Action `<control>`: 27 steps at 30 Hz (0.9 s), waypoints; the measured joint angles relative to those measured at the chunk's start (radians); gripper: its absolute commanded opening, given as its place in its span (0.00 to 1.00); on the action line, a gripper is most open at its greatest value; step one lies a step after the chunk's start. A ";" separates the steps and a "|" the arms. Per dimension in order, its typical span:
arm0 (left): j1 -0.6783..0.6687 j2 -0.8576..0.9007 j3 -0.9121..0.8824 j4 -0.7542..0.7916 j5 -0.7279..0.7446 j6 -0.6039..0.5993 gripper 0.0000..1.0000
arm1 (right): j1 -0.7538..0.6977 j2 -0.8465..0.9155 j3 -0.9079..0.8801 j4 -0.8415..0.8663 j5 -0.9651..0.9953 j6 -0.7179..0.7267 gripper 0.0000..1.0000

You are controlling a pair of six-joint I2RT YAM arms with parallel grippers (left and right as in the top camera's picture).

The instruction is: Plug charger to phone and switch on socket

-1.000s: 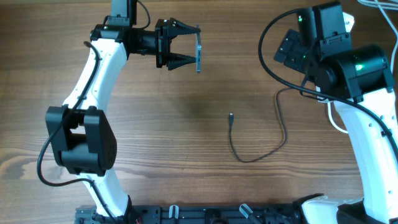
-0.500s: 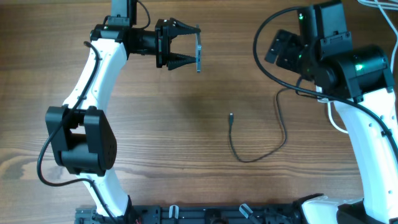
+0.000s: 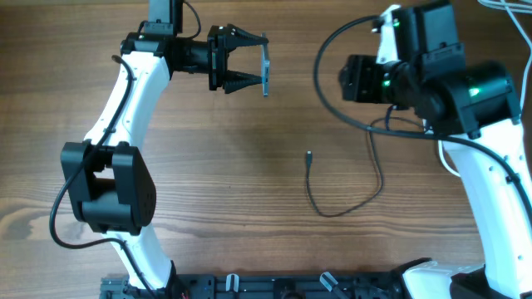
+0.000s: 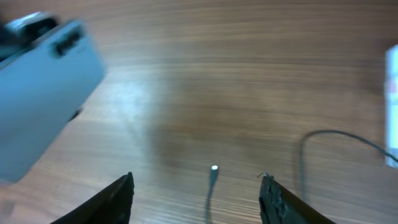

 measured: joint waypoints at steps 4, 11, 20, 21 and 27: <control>0.000 0.000 0.000 0.000 -0.049 0.000 0.65 | 0.103 0.000 0.000 0.028 -0.019 -0.018 0.76; 0.000 0.000 0.000 0.000 -0.139 -0.001 0.65 | 0.285 0.000 0.000 0.108 0.001 -0.016 0.81; -0.002 0.000 0.000 0.000 -0.181 -0.005 0.64 | 0.375 0.053 0.007 0.185 0.140 0.054 0.78; -0.003 0.000 0.000 0.000 -0.182 -0.005 0.64 | 0.375 0.077 0.007 0.187 0.163 0.070 0.78; -0.003 0.000 0.000 0.000 -0.184 -0.005 0.64 | 0.375 0.180 0.007 0.223 0.282 0.122 0.73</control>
